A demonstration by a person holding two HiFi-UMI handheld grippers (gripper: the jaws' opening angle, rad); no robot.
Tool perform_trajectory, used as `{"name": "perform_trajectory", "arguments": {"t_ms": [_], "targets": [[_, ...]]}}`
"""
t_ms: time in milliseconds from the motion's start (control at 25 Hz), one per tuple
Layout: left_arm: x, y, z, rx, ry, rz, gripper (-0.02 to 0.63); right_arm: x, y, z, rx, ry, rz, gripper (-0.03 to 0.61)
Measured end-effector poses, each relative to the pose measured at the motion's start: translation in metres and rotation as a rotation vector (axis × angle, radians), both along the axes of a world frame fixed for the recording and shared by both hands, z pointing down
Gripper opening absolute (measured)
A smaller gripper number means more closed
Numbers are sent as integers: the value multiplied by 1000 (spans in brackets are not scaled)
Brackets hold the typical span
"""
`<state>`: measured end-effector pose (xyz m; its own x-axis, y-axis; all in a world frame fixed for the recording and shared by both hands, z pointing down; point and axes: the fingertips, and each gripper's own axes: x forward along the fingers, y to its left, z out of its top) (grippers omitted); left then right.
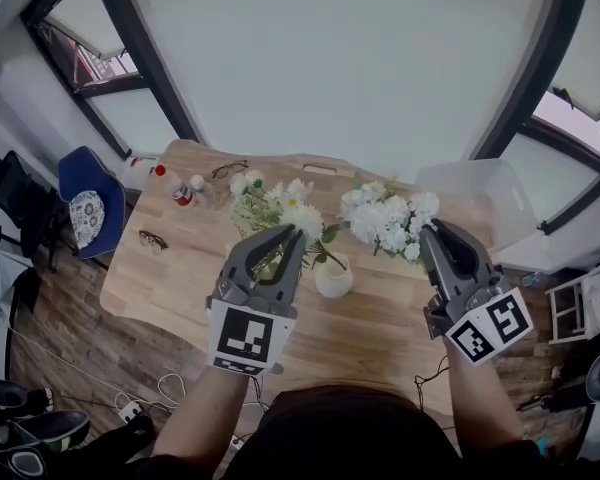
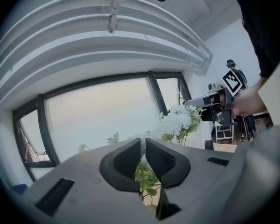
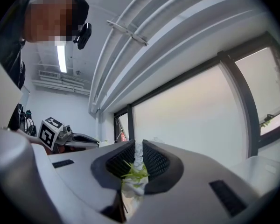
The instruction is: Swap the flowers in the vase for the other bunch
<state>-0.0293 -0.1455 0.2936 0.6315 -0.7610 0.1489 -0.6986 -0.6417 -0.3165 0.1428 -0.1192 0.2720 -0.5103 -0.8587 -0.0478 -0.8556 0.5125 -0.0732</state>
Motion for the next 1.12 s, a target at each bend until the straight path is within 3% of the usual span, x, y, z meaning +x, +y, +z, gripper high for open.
{"name": "perform_trajectory", "arguments": {"t_ms": [240,520,760,1120], "targets": [[-27,3,-23,41,13,-14,37,-32,2,-22,31,2,-28,66],[-28,10,-42,74,7,-35,35,-39,5,-43,56,-35,-77,66],[-56,14,-45,78,-18,-93,35,-53,9,-45,52,-60,-119,66],[-92,21,-41,53,14,-172,35,-67,9,-46,30,-114,-164,66]]}}
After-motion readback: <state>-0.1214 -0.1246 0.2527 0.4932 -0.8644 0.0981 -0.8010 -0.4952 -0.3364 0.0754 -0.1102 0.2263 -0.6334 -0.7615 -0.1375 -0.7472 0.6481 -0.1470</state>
